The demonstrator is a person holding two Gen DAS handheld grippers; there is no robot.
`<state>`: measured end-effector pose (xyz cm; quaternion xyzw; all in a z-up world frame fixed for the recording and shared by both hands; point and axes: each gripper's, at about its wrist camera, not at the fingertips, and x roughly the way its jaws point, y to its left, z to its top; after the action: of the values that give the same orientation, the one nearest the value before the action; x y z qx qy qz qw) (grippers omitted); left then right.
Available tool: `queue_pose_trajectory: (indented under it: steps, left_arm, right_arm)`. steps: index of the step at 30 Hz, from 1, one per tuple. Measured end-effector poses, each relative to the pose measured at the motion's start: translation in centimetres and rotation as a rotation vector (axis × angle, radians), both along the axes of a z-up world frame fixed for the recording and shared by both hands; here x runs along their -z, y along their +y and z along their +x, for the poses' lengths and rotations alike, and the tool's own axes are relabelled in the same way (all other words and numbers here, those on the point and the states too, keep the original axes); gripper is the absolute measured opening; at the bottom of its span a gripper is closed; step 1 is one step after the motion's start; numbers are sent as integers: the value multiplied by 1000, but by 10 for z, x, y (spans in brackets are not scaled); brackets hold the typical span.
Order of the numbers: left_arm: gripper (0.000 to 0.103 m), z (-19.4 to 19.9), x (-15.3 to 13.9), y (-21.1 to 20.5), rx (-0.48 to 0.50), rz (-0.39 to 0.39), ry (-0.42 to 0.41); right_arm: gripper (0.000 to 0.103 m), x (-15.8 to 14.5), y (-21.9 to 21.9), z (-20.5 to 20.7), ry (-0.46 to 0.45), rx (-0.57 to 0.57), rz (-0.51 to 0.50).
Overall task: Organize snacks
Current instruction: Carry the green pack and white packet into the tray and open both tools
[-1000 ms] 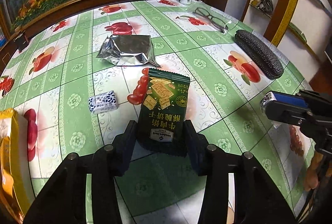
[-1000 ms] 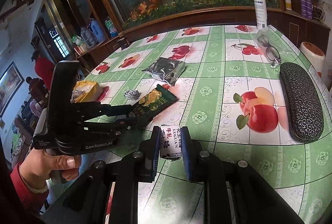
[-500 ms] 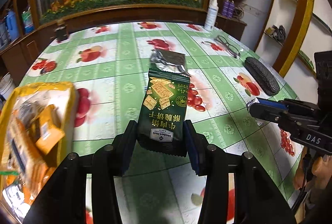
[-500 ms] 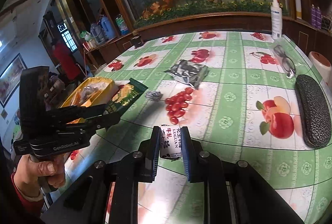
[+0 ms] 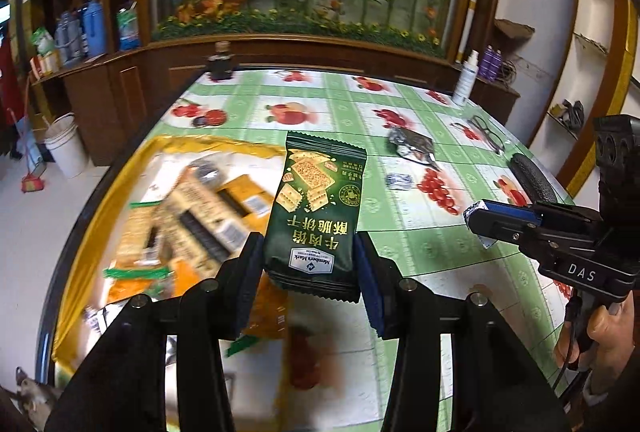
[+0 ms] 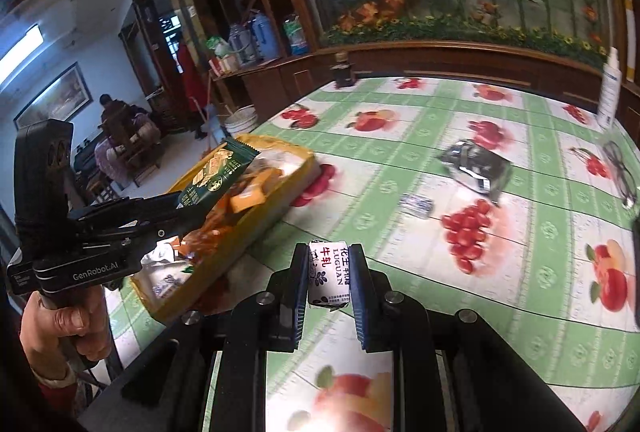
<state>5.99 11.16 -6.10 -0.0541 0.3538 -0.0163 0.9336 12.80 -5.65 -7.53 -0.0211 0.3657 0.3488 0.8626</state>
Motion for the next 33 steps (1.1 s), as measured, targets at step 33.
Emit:
queue_pose_trajectory:
  steps: [33]
  left_arm:
    - [44, -47, 6, 81, -213, 4, -9]
  right_arm:
    - [19, -4, 140, 9, -14, -183, 27]
